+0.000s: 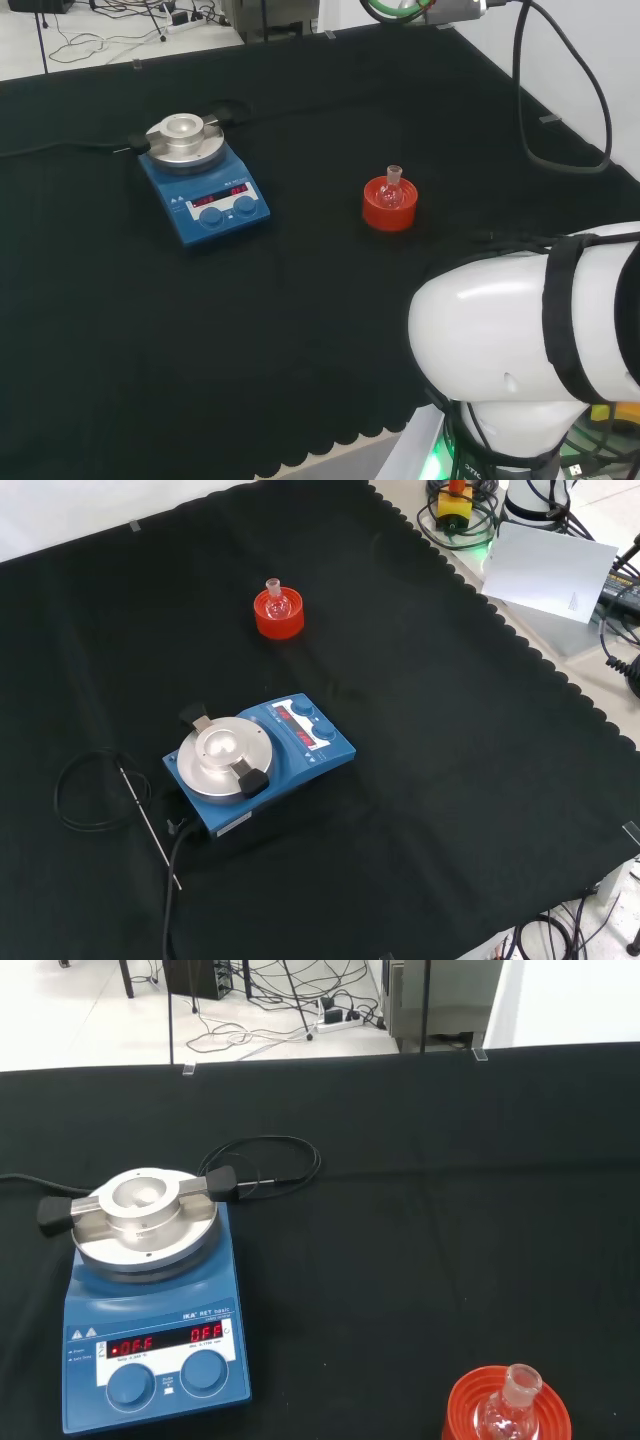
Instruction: Pick up the round-bottom flask.
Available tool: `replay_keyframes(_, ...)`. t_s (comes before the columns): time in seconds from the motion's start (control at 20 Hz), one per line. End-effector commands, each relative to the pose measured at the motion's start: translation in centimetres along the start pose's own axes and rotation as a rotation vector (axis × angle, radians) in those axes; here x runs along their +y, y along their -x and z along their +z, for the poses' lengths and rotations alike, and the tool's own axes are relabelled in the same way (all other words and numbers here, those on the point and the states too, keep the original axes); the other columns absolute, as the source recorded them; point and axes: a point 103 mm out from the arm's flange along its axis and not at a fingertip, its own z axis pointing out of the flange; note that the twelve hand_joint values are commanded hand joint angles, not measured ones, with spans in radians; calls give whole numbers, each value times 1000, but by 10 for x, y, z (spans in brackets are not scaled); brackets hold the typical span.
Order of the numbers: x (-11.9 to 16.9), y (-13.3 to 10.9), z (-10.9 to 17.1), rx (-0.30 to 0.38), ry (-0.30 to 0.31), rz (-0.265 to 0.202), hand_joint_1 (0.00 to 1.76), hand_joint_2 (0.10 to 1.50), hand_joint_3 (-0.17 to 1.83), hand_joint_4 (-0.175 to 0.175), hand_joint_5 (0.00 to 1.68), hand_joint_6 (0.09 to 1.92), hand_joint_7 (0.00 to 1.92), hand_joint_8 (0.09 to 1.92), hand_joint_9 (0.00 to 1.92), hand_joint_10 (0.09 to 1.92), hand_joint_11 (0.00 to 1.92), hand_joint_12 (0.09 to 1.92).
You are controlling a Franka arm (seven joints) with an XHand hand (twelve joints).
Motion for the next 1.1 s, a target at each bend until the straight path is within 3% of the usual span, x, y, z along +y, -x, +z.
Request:
replay_keyframes(0.05, 0, 1, -1, -7, 11, 1, 420, 1059, 679, -50, 264, 542, 342, 818, 458, 875, 282, 1313)
replay_keyframes(0.15, 1, 1, -2, -7, 13, 4, 203, 1217, 458, -42, 296, 460, 142, 684, 251, 757, 64, 1353)
replay_keyframes(0.25, 3, 1, -2, -9, 13, 8, 148, 1272, 371, -40, 311, 422, 101, 641, 206, 720, 13, 1364)
replay_keyframes(0.45, 6, -1, 5, -10, 3, 15, 135, 1290, 341, -39, 318, 409, 94, 628, 195, 709, 0, 1367)
replay_keyframes(0.9, 26, 40, 65, 3, -102, 95, 139, 1301, 313, -40, 328, 394, 102, 624, 205, 709, 0, 1377)
replay_keyframes(1.1, 37, 58, 87, 9, -107, 128, 174, 1286, 294, -44, 336, 382, 111, 625, 211, 710, 0, 1385)
